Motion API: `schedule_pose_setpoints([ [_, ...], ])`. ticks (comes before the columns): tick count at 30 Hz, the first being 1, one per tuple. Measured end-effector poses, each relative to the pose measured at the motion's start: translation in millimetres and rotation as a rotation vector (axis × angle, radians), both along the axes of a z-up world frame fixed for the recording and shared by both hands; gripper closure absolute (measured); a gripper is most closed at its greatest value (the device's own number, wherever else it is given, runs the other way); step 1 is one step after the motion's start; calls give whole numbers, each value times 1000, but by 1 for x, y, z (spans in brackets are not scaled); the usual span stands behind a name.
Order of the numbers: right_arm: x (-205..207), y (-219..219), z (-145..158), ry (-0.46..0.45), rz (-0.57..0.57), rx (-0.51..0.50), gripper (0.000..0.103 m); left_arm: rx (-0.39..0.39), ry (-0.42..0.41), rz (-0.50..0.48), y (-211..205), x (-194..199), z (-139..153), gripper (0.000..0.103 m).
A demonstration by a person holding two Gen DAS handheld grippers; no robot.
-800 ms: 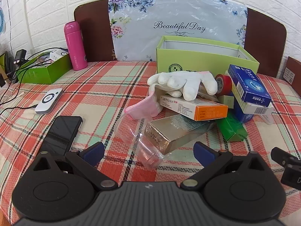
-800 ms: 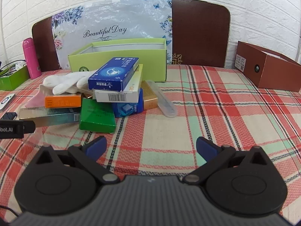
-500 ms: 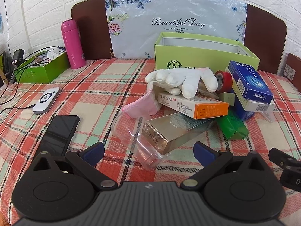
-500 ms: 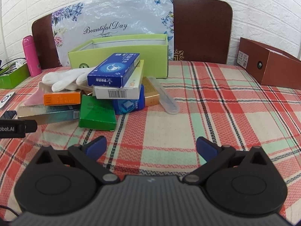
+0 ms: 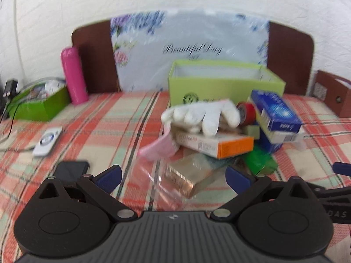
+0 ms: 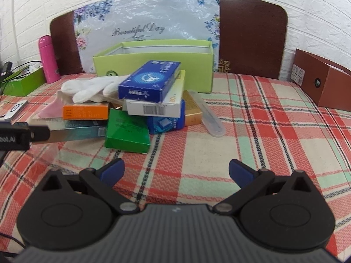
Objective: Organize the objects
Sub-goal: 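Grasp the tall teal box with the left gripper while the right gripper grasps the green box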
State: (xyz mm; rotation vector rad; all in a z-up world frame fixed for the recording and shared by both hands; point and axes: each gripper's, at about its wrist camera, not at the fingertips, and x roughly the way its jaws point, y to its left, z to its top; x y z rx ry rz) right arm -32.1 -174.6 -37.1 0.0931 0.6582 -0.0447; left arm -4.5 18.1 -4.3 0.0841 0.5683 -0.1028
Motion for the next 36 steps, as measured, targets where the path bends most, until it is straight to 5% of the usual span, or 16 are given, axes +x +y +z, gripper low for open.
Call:
schedule_pose_setpoints([
  [8,21,24,1,-73,123,-61,0,-42,2,-167,-5,21,5,1],
  [14,55,33,-10,-51,139,-65,1,-108,118,-243,-6,39,-16,26],
  [16,64,33,-17,-16,172,-30,16,-149,195,-238,-3,46,-27,45],
  [17,65,31,-20,0,201,7,39,-191,234,-248,-1,48,-33,49],
  [18,64,27,-22,15,228,55,43,-251,270,-265,2,48,-38,55],
  [26,-1,-12,-16,29,265,24,43,-142,331,-378,-25,-4,-47,60],
  [29,-33,-23,-18,34,283,-42,40,-139,307,-328,-29,-9,-51,52],
  [32,-40,-25,-20,36,229,-55,17,-136,306,-316,-40,-5,-51,42],
  [36,-38,-27,-19,13,211,-23,16,-116,303,-304,-45,0,-52,46],
])
